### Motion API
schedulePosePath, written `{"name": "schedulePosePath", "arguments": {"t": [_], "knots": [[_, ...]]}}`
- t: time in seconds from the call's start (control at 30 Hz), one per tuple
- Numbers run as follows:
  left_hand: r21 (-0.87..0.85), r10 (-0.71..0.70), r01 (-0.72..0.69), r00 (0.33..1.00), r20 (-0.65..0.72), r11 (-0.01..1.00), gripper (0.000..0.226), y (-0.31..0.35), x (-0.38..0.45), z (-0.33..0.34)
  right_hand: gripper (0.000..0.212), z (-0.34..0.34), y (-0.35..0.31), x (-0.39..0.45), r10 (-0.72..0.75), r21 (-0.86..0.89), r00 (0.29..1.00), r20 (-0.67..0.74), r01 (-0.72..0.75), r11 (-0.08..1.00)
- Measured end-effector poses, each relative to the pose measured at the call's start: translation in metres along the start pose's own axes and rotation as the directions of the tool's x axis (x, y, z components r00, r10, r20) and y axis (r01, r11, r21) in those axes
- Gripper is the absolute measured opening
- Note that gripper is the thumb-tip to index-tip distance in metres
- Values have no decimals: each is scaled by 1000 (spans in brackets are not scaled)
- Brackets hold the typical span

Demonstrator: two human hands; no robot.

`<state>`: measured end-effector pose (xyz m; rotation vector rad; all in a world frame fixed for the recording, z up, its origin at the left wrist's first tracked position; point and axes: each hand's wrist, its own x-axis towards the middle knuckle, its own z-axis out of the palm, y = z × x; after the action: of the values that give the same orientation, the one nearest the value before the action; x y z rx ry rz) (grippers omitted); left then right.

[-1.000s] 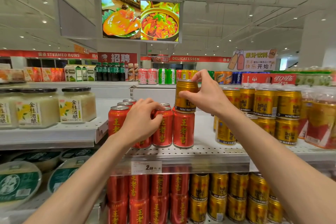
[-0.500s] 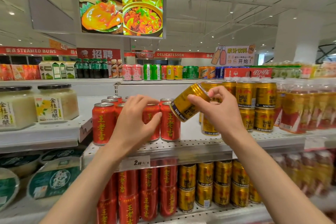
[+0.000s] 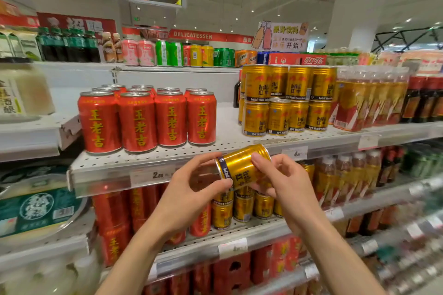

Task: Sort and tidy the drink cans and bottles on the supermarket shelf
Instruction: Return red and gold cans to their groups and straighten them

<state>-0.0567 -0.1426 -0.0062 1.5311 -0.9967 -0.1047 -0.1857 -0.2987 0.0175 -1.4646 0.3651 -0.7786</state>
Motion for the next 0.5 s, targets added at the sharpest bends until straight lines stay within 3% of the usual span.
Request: {"name": "schedulePosePath", "arguments": {"t": [0.1,0.3,0.5], "knots": [[-14,-23,23,1000,7,1000,52,-3,0,10,55,-13,7,2,21,-12,999,29,-20,1000],[7,-58,58,998,-5,998,49,1,13,43,53,-54,11,23,32,-27,994,101,-29,999],[50,-52,58,993,-103,997,49,13,44,116,46,-125,9,66,0,-55,983,184,10,998]]}}
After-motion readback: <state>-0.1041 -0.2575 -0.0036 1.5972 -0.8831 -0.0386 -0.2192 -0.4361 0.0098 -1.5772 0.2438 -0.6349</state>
